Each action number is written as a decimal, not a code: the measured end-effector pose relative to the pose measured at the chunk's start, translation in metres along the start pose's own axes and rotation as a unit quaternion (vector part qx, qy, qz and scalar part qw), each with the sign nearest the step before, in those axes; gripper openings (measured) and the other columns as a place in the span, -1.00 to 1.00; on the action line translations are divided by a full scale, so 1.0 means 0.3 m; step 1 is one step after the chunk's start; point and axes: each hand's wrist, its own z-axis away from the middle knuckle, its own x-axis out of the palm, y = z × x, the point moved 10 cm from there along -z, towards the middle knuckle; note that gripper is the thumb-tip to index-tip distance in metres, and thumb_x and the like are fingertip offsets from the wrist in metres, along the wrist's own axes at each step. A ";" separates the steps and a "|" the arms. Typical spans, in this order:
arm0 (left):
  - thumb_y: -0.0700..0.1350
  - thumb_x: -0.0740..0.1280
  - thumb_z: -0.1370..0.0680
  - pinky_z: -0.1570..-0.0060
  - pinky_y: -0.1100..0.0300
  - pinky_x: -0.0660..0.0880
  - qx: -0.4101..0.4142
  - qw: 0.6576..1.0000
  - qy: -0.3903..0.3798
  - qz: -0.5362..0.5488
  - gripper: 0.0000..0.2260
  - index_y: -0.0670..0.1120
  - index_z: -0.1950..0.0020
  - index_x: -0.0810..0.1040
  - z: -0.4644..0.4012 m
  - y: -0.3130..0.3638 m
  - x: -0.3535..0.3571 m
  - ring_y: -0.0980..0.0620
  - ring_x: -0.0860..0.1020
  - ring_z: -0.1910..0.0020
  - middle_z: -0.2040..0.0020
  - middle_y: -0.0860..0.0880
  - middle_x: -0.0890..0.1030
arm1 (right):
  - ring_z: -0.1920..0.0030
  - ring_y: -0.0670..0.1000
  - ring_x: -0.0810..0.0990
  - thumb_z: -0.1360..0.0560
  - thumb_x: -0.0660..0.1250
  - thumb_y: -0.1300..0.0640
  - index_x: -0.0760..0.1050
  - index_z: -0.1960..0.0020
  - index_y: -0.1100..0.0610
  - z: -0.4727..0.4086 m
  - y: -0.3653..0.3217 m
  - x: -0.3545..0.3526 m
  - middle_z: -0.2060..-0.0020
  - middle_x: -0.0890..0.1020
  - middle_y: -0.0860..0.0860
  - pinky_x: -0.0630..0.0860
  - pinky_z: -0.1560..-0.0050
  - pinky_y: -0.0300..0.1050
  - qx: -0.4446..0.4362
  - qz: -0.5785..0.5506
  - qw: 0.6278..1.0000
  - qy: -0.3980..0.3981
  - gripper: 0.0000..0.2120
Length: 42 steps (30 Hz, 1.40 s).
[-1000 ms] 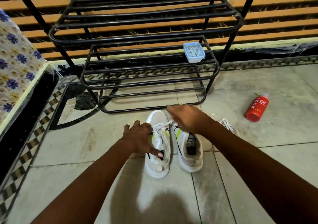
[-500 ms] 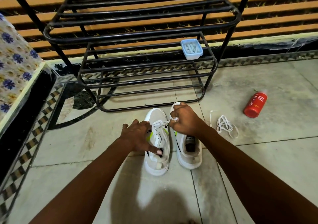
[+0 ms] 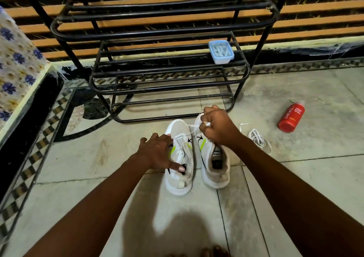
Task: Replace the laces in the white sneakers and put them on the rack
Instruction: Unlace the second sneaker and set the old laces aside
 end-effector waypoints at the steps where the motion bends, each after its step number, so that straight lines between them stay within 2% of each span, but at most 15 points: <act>1: 0.71 0.26 -0.11 -0.41 -0.24 0.21 0.000 1.000 -0.005 0.003 0.10 0.15 -0.53 0.29 -0.003 -0.006 0.003 -0.04 0.22 -0.52 -0.63 0.13 0.22 | 0.25 0.07 0.34 -0.40 0.39 0.18 0.26 0.35 -0.03 -0.003 0.026 0.025 0.35 0.28 -0.13 0.10 0.15 -0.21 0.011 0.040 0.999 -0.020 -0.67; 3: 0.66 0.26 -0.25 -0.46 -0.28 0.12 0.003 1.000 -0.021 0.008 0.05 0.14 -0.61 0.20 -0.002 -0.017 0.003 -0.04 0.15 -0.58 -0.65 0.11 0.16 | 0.10 0.15 0.46 -0.45 0.43 0.05 0.49 0.18 0.10 0.020 0.082 0.096 0.21 0.43 -0.01 0.19 0.08 -0.15 0.048 0.100 0.991 -0.068 -0.83; 5: 0.51 0.20 -0.50 -0.44 -0.28 0.12 0.017 0.999 -0.001 0.034 -0.26 0.13 -0.56 0.30 0.000 -0.026 -0.021 -0.05 0.19 -0.58 -0.60 0.10 0.28 | -0.12 0.22 0.51 -0.43 0.36 -0.09 0.56 -0.09 0.15 0.049 0.110 0.146 -0.02 0.53 0.09 0.40 -0.08 -0.01 0.071 0.122 0.986 -0.093 -0.64; 7: 0.28 0.12 -0.66 -0.33 -0.18 0.25 0.037 0.996 0.047 0.063 -0.61 0.11 -0.33 0.50 0.001 -0.026 -0.060 -0.08 0.34 -0.46 -0.40 0.07 0.46 | -0.28 0.17 0.41 -0.42 0.33 -0.11 0.52 -0.25 0.08 0.075 0.092 0.153 -0.21 0.50 0.04 0.36 -0.16 0.11 0.104 0.158 0.978 -0.089 -0.54; 10: 0.13 0.15 -0.57 -0.13 -0.05 0.44 0.031 0.994 0.099 0.029 -0.67 0.02 -0.17 0.56 0.003 -0.025 -0.086 -0.12 0.47 -0.26 -0.22 -0.02 0.49 | -0.27 0.13 0.37 -0.47 0.31 -0.09 0.55 -0.17 0.04 0.117 -0.015 0.151 -0.21 0.47 0.00 0.29 -0.12 0.12 0.085 0.224 0.970 -0.037 -0.66; 13: -0.04 0.28 -0.59 0.04 -0.02 0.52 0.003 0.989 0.141 0.051 -0.88 -0.03 -0.08 0.52 -0.016 -0.023 -0.076 -0.15 0.47 -0.20 -0.12 -0.08 0.45 | -0.04 0.16 0.52 -0.49 0.26 -0.12 0.60 0.01 0.08 0.163 -0.097 0.207 0.00 0.57 0.04 0.35 0.04 0.05 0.021 0.227 0.974 0.013 -0.70; 17: 0.00 0.28 -0.53 -0.01 -0.04 0.52 -0.059 0.978 0.142 0.144 -0.80 -0.09 -0.06 0.42 -0.050 -0.062 -0.030 -0.18 0.51 -0.17 -0.07 -0.13 0.51 | 0.09 0.25 0.59 -0.50 0.18 -0.04 0.57 0.02 0.19 0.190 -0.143 0.333 0.11 0.58 0.17 0.57 0.01 0.07 -0.012 0.174 0.983 -0.054 -0.67; 21: -0.14 0.41 -0.55 -0.09 -0.04 0.56 -0.115 0.951 0.158 0.238 -0.80 -0.19 -0.09 0.50 -0.065 -0.118 -0.008 -0.20 0.59 -0.09 -0.05 -0.19 0.64 | 0.13 0.24 0.63 -0.51 0.03 -0.05 0.58 -0.01 0.18 0.200 -0.146 0.372 0.10 0.61 0.17 0.58 0.04 0.03 0.031 0.192 0.977 -0.090 -0.57; 26: -0.14 0.39 -0.44 -0.04 -0.11 0.53 -0.148 0.947 0.098 0.268 -0.93 -0.08 0.13 0.52 -0.075 -0.143 -0.002 -0.22 0.59 0.00 0.07 -0.19 0.63 | 0.17 0.23 0.64 -0.48 -0.11 -0.08 0.57 0.00 0.14 0.184 -0.117 0.420 0.13 0.61 0.15 0.54 0.22 0.01 0.042 0.221 0.965 -0.137 -0.48; 29: -0.10 0.44 -0.49 0.02 -0.01 0.52 -0.098 0.948 0.167 0.252 -0.71 0.07 0.34 0.39 -0.068 -0.096 -0.061 -0.16 0.58 -0.01 0.14 -0.08 0.60 | 0.16 0.27 0.62 -0.45 -0.20 -0.11 0.55 0.03 0.14 0.168 -0.112 0.440 0.13 0.59 0.17 0.51 0.17 0.04 0.035 0.218 0.964 -0.146 -0.40; 32: -0.08 0.40 -0.59 0.01 0.04 0.41 -0.074 0.927 0.272 0.246 -0.76 0.09 0.27 0.53 -0.022 -0.069 -0.149 0.07 0.47 0.04 0.12 0.12 0.52 | 0.09 0.25 0.62 -0.55 -0.10 -0.06 0.56 -0.07 0.15 0.157 -0.122 0.432 0.08 0.62 0.17 0.49 0.12 0.02 0.016 0.235 0.963 -0.131 -0.49; 34: -0.11 0.34 -0.62 -0.03 0.09 0.41 -0.061 0.916 0.268 0.291 -0.80 0.01 0.21 0.60 -0.033 -0.063 -0.150 0.11 0.60 0.05 0.17 0.18 0.63 | 0.05 0.24 0.63 -0.59 0.02 -0.05 0.54 -0.14 0.15 0.151 -0.115 0.434 0.05 0.63 0.16 0.50 0.08 0.01 0.015 0.248 0.960 -0.129 -0.59; 36: -0.11 0.29 -0.65 -0.09 0.11 0.52 -0.048 0.881 0.256 0.394 -0.75 -0.04 0.21 0.60 -0.029 -0.067 -0.138 0.12 0.68 0.06 0.16 0.14 0.73 | 0.06 0.26 0.64 -0.54 -0.05 -0.09 0.54 -0.13 0.15 0.145 -0.104 0.436 0.04 0.63 0.17 0.51 0.07 0.02 0.021 0.252 0.959 -0.131 -0.51; 39: -0.25 0.26 -0.67 0.05 0.21 0.56 -0.029 0.819 0.266 0.508 -0.70 -0.13 0.26 0.54 -0.005 -0.074 -0.141 0.09 0.68 0.16 0.21 -0.02 0.72 | 0.05 0.26 0.64 -0.46 -0.22 -0.13 0.55 -0.14 0.14 0.150 -0.093 0.449 0.03 0.63 0.17 0.51 0.06 0.03 0.025 0.253 0.958 -0.132 -0.34; 42: -0.29 0.18 -0.71 0.11 0.22 0.52 0.023 0.755 0.292 0.587 -0.70 -0.32 0.22 0.45 0.029 -0.042 -0.212 0.00 0.56 0.25 0.27 -0.16 0.58 | 0.02 0.25 0.63 -0.55 -0.08 -0.08 0.53 -0.19 0.14 0.151 -0.101 0.450 0.01 0.63 0.17 0.51 0.03 0.01 0.021 0.267 0.953 -0.140 -0.48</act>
